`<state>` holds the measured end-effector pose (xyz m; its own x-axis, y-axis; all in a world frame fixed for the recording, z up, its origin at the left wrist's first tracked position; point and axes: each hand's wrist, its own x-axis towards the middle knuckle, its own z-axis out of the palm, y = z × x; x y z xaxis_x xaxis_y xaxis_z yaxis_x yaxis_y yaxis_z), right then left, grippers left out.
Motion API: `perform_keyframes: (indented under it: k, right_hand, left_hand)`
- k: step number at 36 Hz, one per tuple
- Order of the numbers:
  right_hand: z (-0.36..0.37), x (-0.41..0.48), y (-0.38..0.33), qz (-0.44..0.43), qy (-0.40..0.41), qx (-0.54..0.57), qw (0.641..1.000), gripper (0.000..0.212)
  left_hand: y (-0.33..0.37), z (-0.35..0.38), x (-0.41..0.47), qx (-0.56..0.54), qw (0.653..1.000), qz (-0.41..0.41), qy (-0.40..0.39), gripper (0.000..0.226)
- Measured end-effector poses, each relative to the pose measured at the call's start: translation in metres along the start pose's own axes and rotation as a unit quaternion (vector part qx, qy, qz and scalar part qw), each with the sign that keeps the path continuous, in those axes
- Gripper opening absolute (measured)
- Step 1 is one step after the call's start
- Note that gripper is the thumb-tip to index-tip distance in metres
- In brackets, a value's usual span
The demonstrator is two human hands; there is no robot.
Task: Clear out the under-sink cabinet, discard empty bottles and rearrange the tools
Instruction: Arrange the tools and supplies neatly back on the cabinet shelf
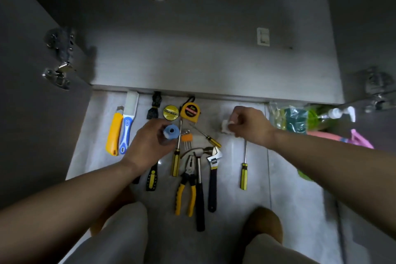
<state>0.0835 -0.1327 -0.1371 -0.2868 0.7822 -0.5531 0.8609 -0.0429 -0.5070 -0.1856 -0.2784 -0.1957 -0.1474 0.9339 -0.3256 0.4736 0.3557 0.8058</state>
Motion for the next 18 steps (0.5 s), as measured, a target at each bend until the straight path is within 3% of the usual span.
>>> perform_keyframes:
  k: [6,11,15,18]
  right_hand:
    - [-0.019,0.003,0.057,0.088,0.066,0.044,0.993,0.014]
    - [-0.003,0.022,0.066,0.156,0.146,0.064,0.975,0.013]
    - [0.004,0.036,0.06,0.148,0.178,0.043,0.972,0.007]
    - [0.004,0.045,0.053,0.136,0.186,0.028,0.973,0.008]
  left_hand:
    - [0.025,0.006,0.026,0.051,0.987,0.061,-0.141,0.049]
    - [0.055,-0.001,0.057,0.107,0.967,0.063,-0.224,0.037]
    - [0.078,0.007,0.079,0.151,0.941,0.034,-0.302,0.03]
    - [0.085,0.024,0.082,0.153,0.94,0.014,-0.305,0.035]
